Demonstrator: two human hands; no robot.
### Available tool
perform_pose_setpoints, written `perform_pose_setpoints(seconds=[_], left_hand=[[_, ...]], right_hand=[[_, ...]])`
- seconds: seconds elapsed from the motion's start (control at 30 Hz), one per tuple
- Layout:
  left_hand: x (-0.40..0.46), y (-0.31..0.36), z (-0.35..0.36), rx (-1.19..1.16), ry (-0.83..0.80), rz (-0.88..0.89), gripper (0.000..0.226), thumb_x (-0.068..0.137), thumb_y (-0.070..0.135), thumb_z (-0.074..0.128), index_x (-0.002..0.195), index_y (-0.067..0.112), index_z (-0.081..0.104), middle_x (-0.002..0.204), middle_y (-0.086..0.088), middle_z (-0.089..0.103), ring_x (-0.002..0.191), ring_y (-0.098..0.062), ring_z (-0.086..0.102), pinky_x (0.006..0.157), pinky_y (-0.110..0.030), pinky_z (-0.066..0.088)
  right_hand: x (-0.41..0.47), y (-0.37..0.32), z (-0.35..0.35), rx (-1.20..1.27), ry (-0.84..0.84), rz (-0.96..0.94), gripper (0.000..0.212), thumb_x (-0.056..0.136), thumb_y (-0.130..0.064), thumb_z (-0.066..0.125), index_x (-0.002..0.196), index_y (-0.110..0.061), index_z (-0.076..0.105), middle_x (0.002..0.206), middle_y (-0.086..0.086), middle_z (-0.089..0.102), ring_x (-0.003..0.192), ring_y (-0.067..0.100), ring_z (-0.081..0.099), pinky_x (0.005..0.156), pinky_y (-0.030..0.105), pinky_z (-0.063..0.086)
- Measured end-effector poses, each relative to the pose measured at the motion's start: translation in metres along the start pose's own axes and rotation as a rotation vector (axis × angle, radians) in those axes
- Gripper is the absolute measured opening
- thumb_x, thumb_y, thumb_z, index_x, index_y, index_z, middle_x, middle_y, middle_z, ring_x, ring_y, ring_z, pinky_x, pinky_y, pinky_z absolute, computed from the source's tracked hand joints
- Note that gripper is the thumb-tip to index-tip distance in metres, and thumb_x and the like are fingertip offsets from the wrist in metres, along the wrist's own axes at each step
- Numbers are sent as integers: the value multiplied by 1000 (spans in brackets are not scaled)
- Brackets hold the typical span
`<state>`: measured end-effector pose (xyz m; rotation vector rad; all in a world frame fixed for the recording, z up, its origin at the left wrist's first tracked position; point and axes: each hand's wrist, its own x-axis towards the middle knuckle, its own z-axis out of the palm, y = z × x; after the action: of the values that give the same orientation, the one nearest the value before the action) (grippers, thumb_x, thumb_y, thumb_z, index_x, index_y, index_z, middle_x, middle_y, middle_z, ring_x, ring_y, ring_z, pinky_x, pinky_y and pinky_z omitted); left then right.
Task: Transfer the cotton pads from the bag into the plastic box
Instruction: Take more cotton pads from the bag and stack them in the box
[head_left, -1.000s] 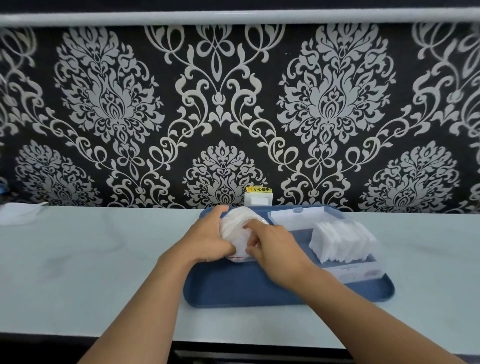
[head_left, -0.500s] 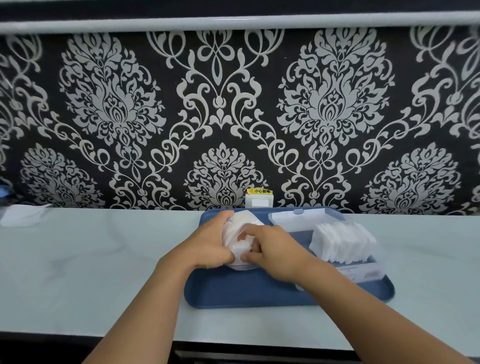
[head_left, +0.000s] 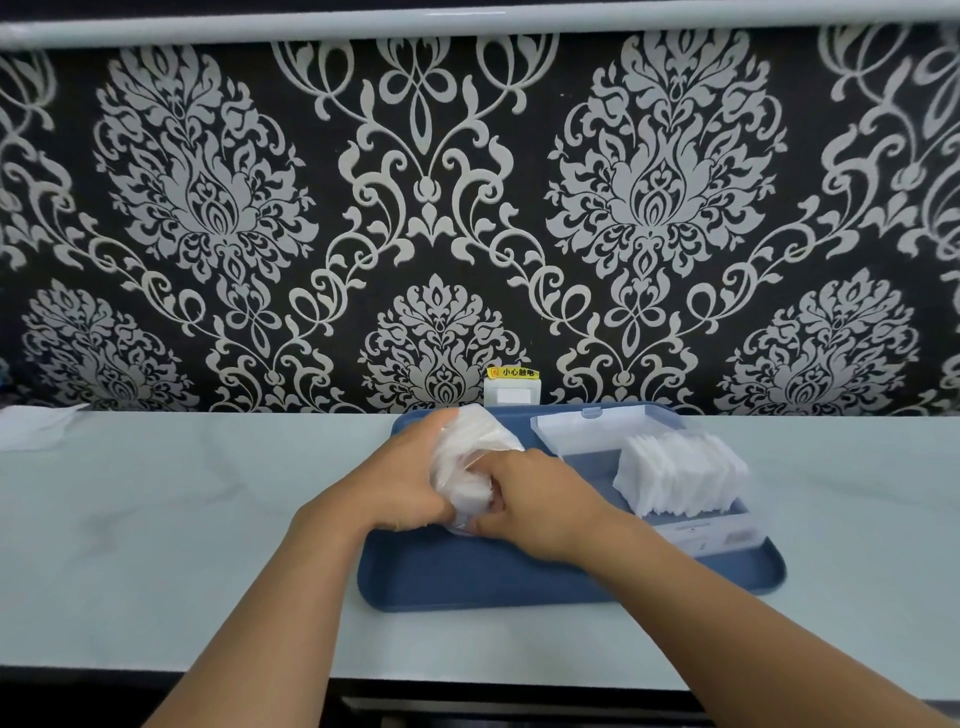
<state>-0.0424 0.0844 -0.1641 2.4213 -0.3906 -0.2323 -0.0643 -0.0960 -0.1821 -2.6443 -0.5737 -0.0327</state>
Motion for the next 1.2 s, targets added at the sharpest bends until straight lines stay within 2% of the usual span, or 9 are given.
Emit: perform_pose_setpoints(seconds=[0.13, 0.23, 0.3, 0.47, 0.7, 0.87, 0.97, 1.07, 1.2], left_hand=[[0, 0, 0, -9, 8, 12, 108, 61, 10, 85, 148, 39, 29, 131, 8, 51, 113, -10, 58, 92, -30, 55], [0, -1, -1, -2, -2, -1, 109, 67, 10, 85, 154, 33, 23, 137, 7, 46, 118, -13, 54, 96, -25, 50], [0, -3, -1, 11, -18, -2, 114, 65, 16, 87, 156, 32, 20, 141, 6, 43, 123, -14, 51, 104, -30, 47], [2, -4, -1, 24, -50, -26, 127, 55, 29, 87, 158, 35, 12, 151, 6, 33, 131, -16, 46, 110, -36, 44], [3, -6, -4, -47, -2, -27, 97, 63, 9, 92, 128, 46, 30, 111, 28, 44, 100, 5, 52, 75, -5, 41], [-1, -9, -5, -20, -6, -53, 116, 54, 18, 93, 149, 35, 29, 130, 9, 51, 119, -16, 54, 102, -31, 49], [0, -16, -4, -16, 37, -76, 119, 44, 27, 85, 150, 33, 31, 137, 7, 50, 122, -18, 54, 105, -39, 49], [6, -17, 1, -19, 150, -38, 73, 59, 18, 78, 126, 32, 52, 120, 8, 60, 109, -17, 60, 90, -33, 53], [11, -10, 7, 73, 278, -46, 32, 72, 32, 62, 101, 39, 52, 104, 11, 60, 95, -15, 59, 83, -38, 54]], right_hand=[[3, -4, 1, -2, 4, 54, 38, 76, -57, 74, 72, -29, 48, 86, -3, 65, 82, 25, 60, 67, 33, 45], [5, -3, 1, 21, 6, 71, 24, 81, -46, 73, 93, -27, 66, 96, -1, 69, 91, 26, 62, 77, 37, 53], [5, -1, 1, 45, 26, 65, 34, 81, -43, 73, 109, -24, 69, 105, 0, 72, 96, 25, 64, 84, 40, 54], [6, 6, 5, 79, 57, 32, 29, 75, -48, 75, 88, -24, 66, 88, -6, 68, 81, 17, 61, 72, 37, 53], [4, 8, -3, 103, 26, 2, 36, 74, -39, 73, 62, -26, 41, 66, -5, 49, 62, 12, 45, 55, 29, 34], [-2, 8, -18, 200, -55, -55, 26, 76, -32, 75, 79, -23, 51, 74, -4, 53, 66, 14, 46, 62, 34, 42], [-7, 9, -22, 270, -109, -98, 25, 74, -30, 73, 90, -26, 55, 82, -4, 60, 72, 17, 53, 69, 36, 48], [-14, 9, -28, 338, -115, -109, 28, 79, -16, 73, 102, -28, 62, 91, -3, 67, 71, 12, 55, 73, 35, 51], [-25, 11, -48, 692, 22, -79, 29, 87, 5, 66, 109, -13, 69, 88, 5, 69, 76, 10, 61, 66, 28, 54]])
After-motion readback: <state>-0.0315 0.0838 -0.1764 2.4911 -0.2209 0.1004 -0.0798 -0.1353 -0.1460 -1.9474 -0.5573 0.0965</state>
